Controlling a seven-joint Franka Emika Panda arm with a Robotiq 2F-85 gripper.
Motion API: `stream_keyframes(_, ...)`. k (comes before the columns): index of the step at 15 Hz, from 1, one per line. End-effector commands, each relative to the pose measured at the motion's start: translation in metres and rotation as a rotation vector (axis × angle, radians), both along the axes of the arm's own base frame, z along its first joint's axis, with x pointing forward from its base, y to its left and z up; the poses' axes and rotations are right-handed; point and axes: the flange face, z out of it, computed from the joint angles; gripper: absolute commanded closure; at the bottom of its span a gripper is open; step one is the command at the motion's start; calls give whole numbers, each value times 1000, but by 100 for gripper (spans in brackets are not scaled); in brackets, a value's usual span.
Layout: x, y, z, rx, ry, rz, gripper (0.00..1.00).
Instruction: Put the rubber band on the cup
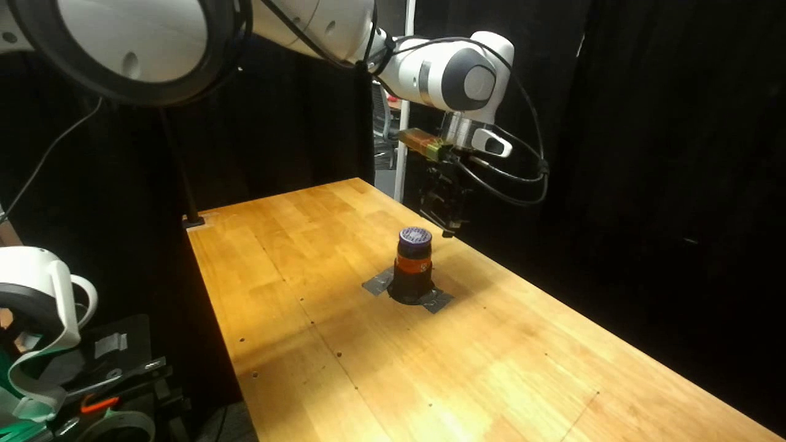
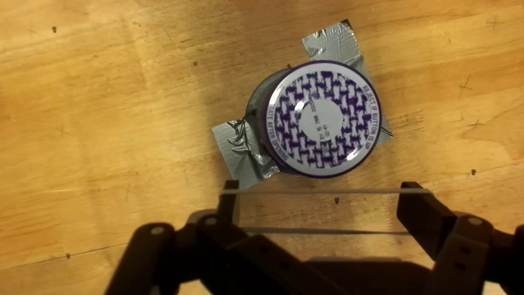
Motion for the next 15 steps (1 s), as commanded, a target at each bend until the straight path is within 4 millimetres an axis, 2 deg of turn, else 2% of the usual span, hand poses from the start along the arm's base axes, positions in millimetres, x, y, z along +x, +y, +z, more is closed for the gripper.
stream_keyframes(1, 9, 2, -12, 2, 13, -21, 0)
stream_keyframes(8, -1, -1, -36, 9, 93, -27, 0)
stream_keyframes(15, -18, -6, -31, 64, 131, -46, 0)
